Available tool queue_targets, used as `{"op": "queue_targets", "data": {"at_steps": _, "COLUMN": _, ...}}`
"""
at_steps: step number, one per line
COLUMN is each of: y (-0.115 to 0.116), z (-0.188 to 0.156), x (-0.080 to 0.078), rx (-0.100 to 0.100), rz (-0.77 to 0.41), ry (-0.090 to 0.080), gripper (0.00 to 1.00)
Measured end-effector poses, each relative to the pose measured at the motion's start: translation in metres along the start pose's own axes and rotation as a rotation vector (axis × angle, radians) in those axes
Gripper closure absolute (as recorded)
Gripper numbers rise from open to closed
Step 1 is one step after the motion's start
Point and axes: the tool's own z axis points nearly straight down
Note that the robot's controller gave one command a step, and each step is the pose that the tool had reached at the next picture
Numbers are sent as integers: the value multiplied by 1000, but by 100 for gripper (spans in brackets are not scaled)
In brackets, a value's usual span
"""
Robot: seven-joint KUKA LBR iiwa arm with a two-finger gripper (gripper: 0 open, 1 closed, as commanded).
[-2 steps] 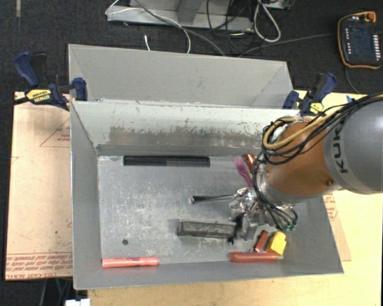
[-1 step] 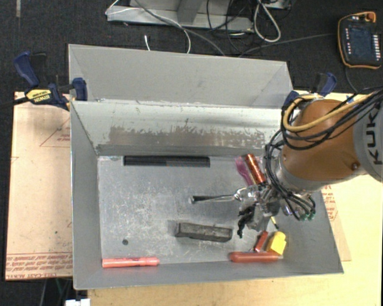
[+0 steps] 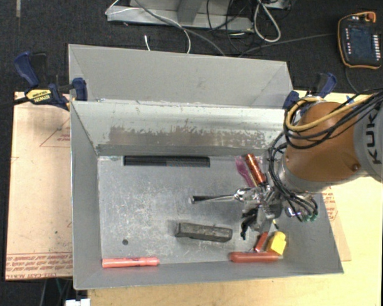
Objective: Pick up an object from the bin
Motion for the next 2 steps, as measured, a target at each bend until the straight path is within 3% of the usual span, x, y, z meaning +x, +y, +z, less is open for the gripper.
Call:
{"op": "queue_targets", "data": {"at_steps": 1, "y": 3, "z": 8, "x": -4, "rx": 2, "rz": 11, "ry": -6, "gripper": 100}}
{"op": "queue_targets", "data": {"at_steps": 2, "y": -4, "z": -68, "x": -17, "rx": 6, "rz": -164, "ry": -15, "gripper": 100}}
